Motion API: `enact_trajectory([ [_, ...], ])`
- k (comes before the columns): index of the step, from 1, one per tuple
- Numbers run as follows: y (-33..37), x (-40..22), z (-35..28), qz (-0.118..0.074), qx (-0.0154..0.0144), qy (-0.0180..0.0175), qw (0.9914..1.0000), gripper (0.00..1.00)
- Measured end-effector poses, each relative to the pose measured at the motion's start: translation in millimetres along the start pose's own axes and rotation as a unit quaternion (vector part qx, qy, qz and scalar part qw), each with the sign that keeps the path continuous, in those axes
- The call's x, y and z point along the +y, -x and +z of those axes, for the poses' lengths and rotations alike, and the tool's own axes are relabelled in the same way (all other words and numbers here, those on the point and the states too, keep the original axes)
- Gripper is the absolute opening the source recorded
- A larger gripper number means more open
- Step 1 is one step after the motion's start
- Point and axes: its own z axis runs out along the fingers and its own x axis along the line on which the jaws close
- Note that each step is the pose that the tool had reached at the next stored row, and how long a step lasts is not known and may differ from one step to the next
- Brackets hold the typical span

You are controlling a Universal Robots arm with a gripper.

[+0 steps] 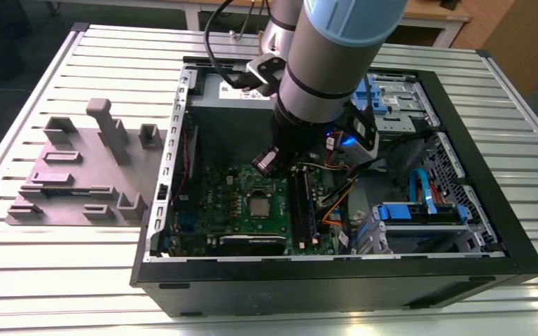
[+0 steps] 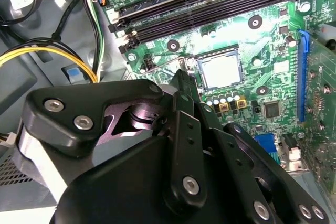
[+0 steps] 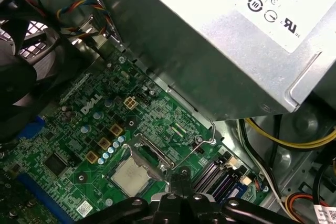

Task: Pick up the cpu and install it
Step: 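Close the cpu cover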

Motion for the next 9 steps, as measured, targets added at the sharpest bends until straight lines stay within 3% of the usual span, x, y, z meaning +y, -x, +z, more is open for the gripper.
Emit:
enact_trajectory([
  [9, -1.2, -0.9, -0.1, 0.0, -0.0001, 0.0, 1.0, 0.11],
])
